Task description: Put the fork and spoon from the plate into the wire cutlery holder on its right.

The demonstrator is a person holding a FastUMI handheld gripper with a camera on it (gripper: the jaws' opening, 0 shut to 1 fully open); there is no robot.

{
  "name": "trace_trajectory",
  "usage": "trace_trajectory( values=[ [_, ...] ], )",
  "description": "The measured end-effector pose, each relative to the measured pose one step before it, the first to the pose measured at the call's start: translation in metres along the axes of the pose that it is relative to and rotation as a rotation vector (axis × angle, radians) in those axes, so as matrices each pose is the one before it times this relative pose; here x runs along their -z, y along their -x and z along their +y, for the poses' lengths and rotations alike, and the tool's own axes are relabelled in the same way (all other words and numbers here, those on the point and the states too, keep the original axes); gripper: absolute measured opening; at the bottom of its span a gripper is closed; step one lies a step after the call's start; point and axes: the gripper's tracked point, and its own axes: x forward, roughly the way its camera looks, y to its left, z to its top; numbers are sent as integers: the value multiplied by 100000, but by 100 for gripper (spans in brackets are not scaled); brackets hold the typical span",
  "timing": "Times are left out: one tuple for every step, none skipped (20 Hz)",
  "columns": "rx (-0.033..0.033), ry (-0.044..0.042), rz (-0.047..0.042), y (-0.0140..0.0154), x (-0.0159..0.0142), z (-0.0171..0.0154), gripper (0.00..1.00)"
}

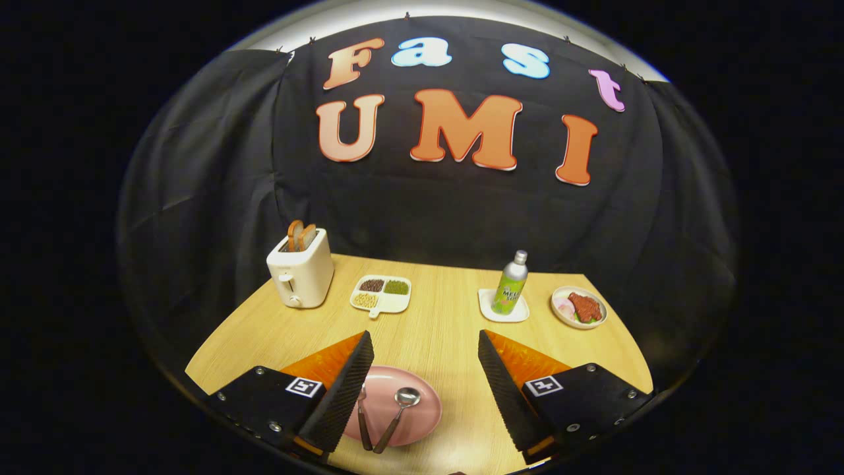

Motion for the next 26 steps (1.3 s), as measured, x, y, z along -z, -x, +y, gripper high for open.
trace_trajectory(
  values=[
    [-714, -617, 4449, -415, 1437, 507, 95],
    [-740, -696, 4893, -373, 1402, 461, 95],
    [-1160, -400, 5571, -480, 1710, 628, 95],
    [-1236, -613, 5378, -383, 1524, 510, 94],
    [-1244, -586, 4980, -458, 1481, 295, 94],
    [-1050, -1020, 4297, -536, 1165, 386, 92],
    [-844, -1109, 4360, -440, 1194, 290, 90],
    [-5, -826, 3921, -543, 983, 100, 86],
    [-164, -74, 3816, -698, 1048, 158, 84],
    [820, 127, 3430, -628, 817, -39, 81],
    [603, 443, 4266, -663, 984, 9, 80],
    [267, -250, 3326, -550, 710, 26, 76],
    [-117, -246, 3516, -530, 749, 156, 73],
    [863, -112, 3361, -587, 585, -125, 68],
    [314, 327, 3370, -624, 604, -112, 66],
    [-33, 234, 3098, -524, 356, 54, 61],
    [-622, 473, 2493, -453, 343, 118, 59],
    [99, 214, 2267, -440, 213, -66, 53],
    [-219, 457, 2195, -487, 289, 5, 51],
    [290, 201, 2772, -427, 352, -140, 44],
    [-1023, -196, 3042, -273, 454, 107, 40],
    [-1310, -971, 2545, -238, 189, 201, 36],
    [-1321, -587, 2221, -386, 233, 276, 32],
    [67, -39, 1470, -144, -34, -119, 25],
    [466, -17, 979, -146, 40, -198, 23],
    [-266, -461, 1215, -38, -43, -30, 19]
  ],
)
